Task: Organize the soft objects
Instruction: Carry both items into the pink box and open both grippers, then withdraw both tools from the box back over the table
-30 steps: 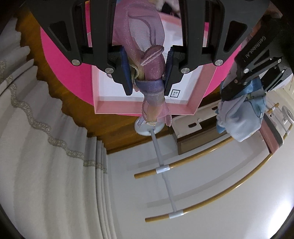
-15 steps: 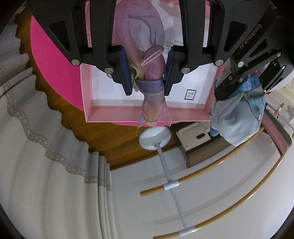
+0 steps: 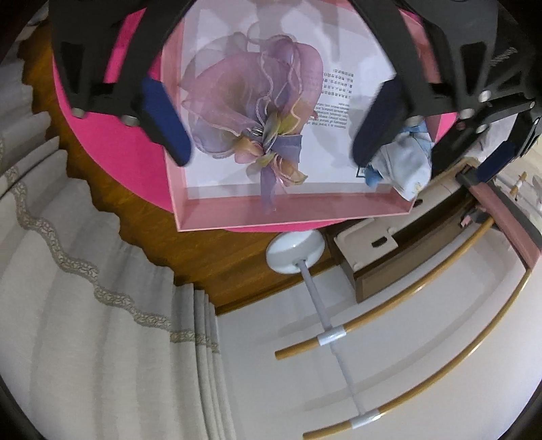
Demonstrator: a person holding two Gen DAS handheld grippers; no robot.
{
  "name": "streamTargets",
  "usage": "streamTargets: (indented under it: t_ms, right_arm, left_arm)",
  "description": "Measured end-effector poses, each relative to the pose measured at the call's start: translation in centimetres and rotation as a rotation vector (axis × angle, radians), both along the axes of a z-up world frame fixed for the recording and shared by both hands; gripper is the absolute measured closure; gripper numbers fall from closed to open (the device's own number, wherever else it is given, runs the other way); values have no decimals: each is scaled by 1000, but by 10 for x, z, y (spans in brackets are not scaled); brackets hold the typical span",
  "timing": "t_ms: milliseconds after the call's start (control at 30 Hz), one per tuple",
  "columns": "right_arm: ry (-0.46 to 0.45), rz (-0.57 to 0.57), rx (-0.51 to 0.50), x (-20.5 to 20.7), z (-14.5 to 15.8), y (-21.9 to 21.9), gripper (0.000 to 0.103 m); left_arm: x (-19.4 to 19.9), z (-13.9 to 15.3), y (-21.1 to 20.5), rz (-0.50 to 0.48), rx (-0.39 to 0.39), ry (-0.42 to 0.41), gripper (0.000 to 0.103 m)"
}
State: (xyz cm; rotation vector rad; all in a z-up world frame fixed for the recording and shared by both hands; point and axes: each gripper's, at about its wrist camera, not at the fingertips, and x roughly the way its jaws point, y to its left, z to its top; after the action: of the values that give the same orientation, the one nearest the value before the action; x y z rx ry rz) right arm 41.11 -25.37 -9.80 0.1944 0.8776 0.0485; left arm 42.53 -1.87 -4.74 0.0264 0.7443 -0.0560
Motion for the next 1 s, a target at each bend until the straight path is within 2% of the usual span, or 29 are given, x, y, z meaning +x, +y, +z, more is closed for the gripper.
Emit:
streamTargets:
  t_ms: [200,400,700,1000]
  right_arm:
    - [-35,5,11,-19,17,6,0]
    - [-96,17,5,-50,44,12,0]
    - [-207,9,-24,-125,85,13,0]
    - [-313,-18,-34,-214,108,3,0]
  left_arm:
    - [-51,4,-9,2,64,-49,0]
    - [-98,17,-7,4,62,-88,0]
    - [-180,48,5,12,42,-176,0]
    - [-265,56,17,22,8,-259,0]
